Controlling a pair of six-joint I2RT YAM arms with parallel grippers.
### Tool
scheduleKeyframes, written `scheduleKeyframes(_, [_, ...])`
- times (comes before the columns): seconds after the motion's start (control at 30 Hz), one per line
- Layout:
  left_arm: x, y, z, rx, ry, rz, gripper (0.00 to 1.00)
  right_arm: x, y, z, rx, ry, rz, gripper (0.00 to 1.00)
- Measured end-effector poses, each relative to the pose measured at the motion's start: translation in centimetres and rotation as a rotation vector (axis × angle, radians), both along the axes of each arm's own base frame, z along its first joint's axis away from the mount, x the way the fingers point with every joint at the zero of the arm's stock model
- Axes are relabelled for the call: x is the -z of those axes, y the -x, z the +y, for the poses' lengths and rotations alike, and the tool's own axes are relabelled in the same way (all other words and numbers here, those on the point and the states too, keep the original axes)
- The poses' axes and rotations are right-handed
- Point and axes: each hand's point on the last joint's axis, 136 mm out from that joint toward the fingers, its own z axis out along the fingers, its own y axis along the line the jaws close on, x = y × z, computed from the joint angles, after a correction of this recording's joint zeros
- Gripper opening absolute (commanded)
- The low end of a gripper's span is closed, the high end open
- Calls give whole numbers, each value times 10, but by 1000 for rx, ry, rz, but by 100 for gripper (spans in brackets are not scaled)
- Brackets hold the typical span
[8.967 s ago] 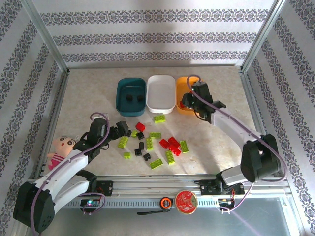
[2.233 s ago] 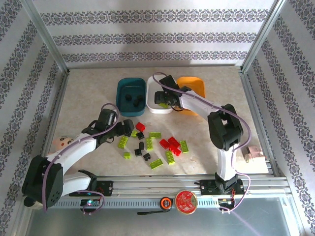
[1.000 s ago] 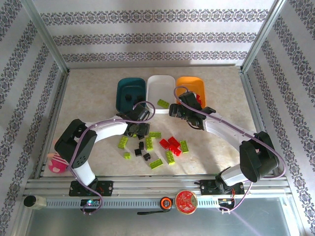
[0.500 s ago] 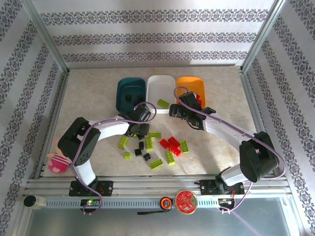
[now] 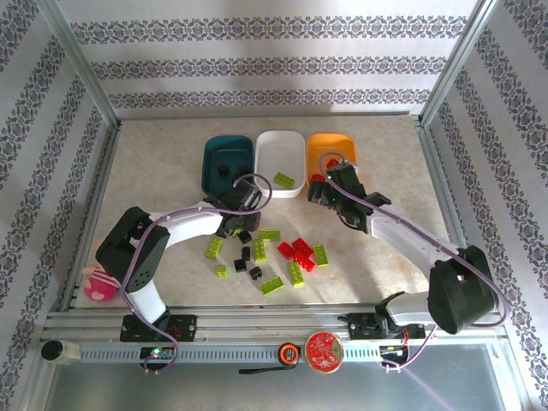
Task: Sort the legos into containers by color
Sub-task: Pick up the lego from the center of the table, then place the lego in the container.
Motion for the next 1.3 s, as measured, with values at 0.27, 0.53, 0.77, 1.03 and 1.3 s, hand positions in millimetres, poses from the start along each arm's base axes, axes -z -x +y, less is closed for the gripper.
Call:
scheduleKeyframes(0.27, [-79,-33,-78,109,178,-130,33,-33,13,-64,169,-17,-121,92])
scheduleKeyframes(0.53, [-103,-100,-167,194,354,-167,34,-37,29,-81,211,-21,-145,92])
scheduleKeyframes(0.77, [-90,-145,-222,236,425,-140,46,-23,37,-81,200,-15,-104,93])
scheduleKeyframes(1.03, [-100,-156,-244,244,519,-90,82,-5,48,-71,148,-50,-57,93])
scheduleKeyframes(1.3, [-125,-130,-200,189,549,-63,96,26,53,-45,27,-71,50,90])
